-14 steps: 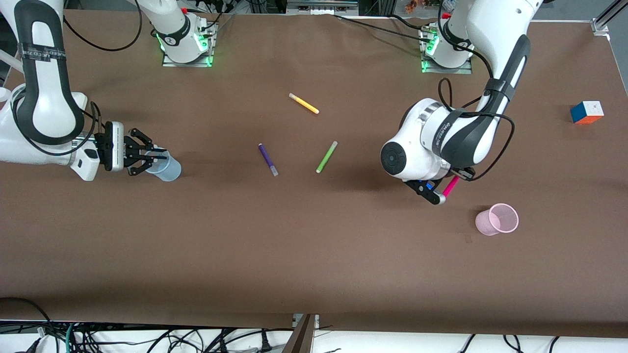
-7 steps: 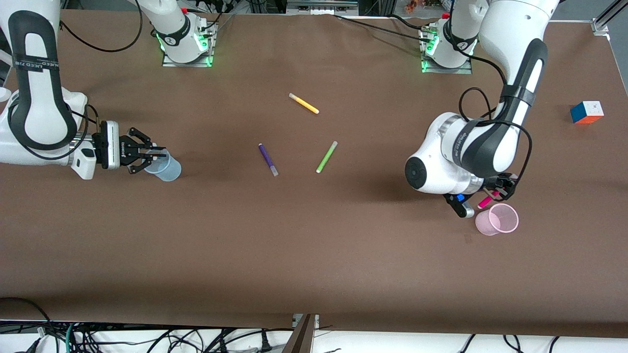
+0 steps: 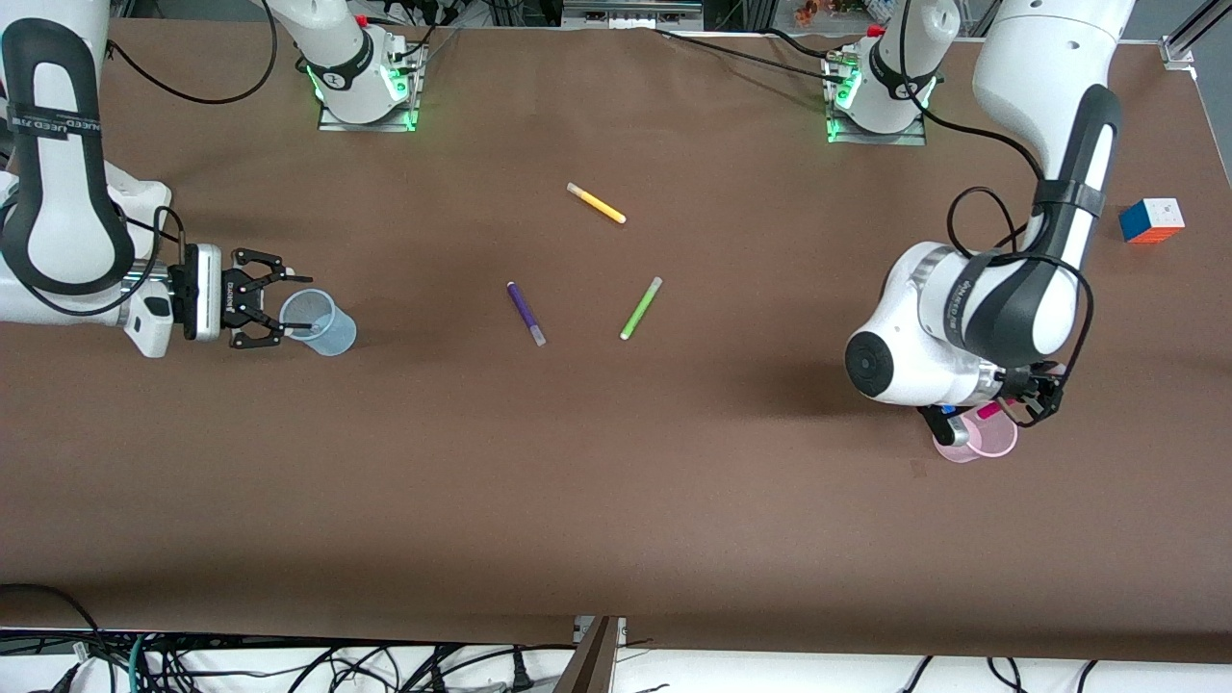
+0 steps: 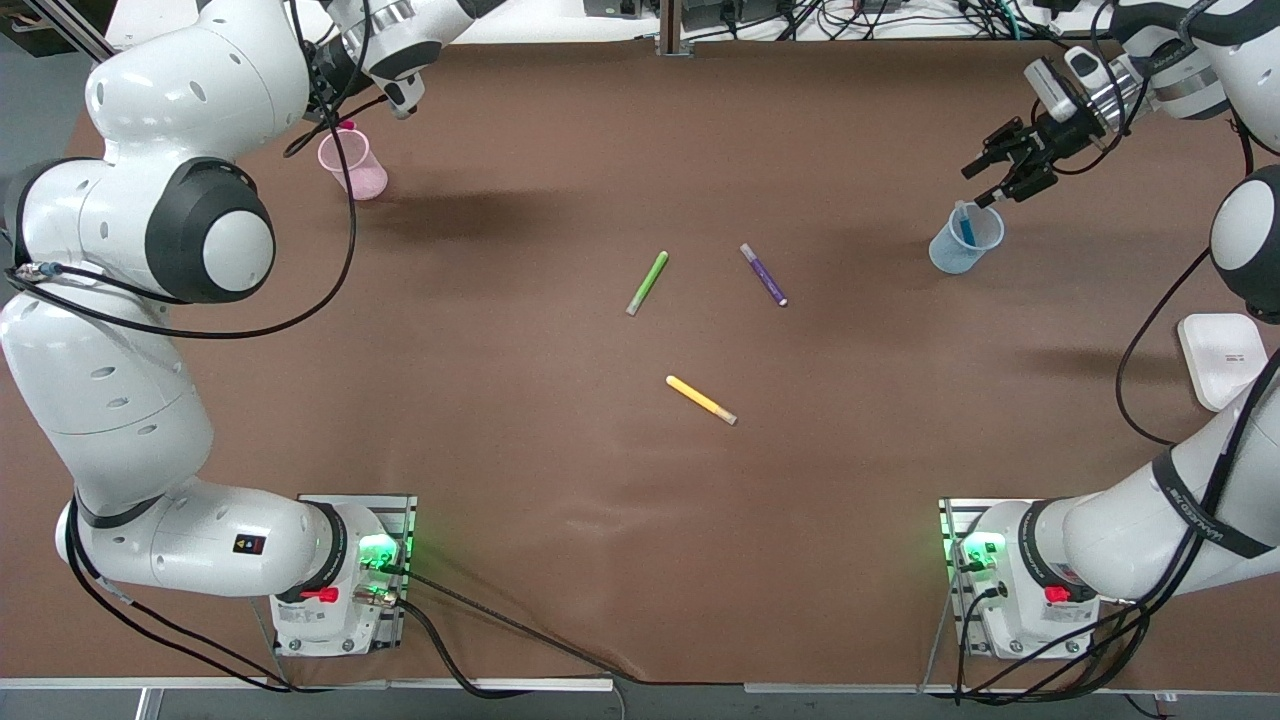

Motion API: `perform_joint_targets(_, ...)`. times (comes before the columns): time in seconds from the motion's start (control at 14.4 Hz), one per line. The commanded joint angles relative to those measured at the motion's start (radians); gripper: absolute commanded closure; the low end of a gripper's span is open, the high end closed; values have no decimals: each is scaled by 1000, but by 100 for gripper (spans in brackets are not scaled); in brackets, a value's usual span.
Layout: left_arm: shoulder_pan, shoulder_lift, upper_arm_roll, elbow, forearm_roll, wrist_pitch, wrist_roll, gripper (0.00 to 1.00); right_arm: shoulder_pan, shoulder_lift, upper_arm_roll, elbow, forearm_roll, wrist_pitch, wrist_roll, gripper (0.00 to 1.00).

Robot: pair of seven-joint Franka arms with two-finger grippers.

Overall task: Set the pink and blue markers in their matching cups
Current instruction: 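Drop the blue marker into the blue cup while the left gripper advances, then lower the pink marker into the pink cup while the right gripper withdraws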

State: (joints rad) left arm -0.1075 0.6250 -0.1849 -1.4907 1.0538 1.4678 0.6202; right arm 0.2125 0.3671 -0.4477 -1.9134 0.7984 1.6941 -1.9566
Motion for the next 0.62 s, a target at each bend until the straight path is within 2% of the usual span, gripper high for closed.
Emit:
perform_joint_targets(0.0,29,47,-4,35,51,23,38,98,2,-14,6,92,-55,-37,207,0)
perform_joint_targets(0.14,28,64,-5,35,121,25,39,98,8,-17,12,154,-128,-48,435,0)
perform_joint_targets(0.35,26,81,-4,33,146,49,39,98,56,-8,17,316,-290,-144,825,0)
perform_joint_targets(0.55,31,98,-4,32,163,71,42,97,88,-7,17,359,-334,-174,1088,0)
